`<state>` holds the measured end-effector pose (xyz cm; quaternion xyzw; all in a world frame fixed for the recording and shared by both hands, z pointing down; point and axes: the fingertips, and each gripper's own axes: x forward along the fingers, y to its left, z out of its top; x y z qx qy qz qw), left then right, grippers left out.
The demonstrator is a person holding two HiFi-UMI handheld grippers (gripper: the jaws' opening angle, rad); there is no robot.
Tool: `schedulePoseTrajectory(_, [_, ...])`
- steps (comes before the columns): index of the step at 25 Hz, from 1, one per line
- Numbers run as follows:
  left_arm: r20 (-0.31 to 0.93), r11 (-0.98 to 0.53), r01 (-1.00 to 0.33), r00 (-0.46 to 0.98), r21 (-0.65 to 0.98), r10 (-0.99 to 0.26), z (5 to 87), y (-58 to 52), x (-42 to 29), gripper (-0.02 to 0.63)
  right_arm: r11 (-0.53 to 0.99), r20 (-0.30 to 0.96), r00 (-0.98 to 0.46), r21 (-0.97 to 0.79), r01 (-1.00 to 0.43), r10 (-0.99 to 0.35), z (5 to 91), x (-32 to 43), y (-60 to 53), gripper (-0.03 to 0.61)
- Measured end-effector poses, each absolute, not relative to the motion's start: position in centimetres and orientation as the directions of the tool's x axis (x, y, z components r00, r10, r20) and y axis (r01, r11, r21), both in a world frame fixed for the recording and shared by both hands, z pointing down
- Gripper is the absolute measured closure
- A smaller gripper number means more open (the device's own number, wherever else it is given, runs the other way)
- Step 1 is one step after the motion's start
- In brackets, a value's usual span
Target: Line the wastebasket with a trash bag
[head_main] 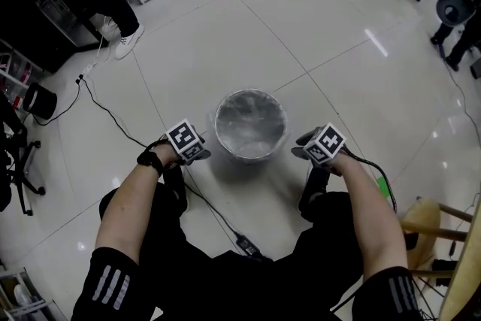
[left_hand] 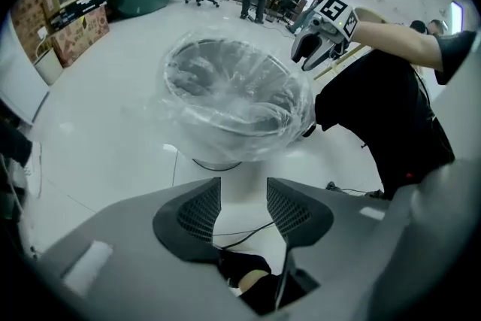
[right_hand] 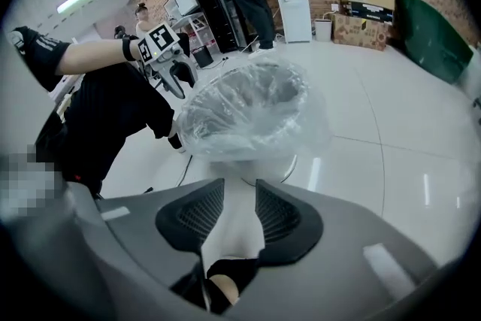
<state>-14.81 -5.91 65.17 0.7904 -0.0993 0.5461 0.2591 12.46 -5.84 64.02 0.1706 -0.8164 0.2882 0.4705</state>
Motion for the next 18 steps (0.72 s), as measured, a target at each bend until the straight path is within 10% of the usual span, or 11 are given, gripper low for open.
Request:
schedulePoseTrajectory(11, [0.864, -0.793, -0.486, 0.494, 0.367, 0.097, 66.2, -6.4, -11.4, 0.434, 0.708, 0.798, -0.602, -0.403, -0.58, -0.039, 64.8, 8.6, -6.8, 0.438])
schedulePoseTrajectory(18, [0.865, -0.818, -0.468, 0.497, 0.335, 0.069, 66.5, -6.5, -10.4, 0.593, 0.699, 0.825, -0.566, -0.399, -0.594, -0.01, 65.9, 8.6, -6.0, 0.568])
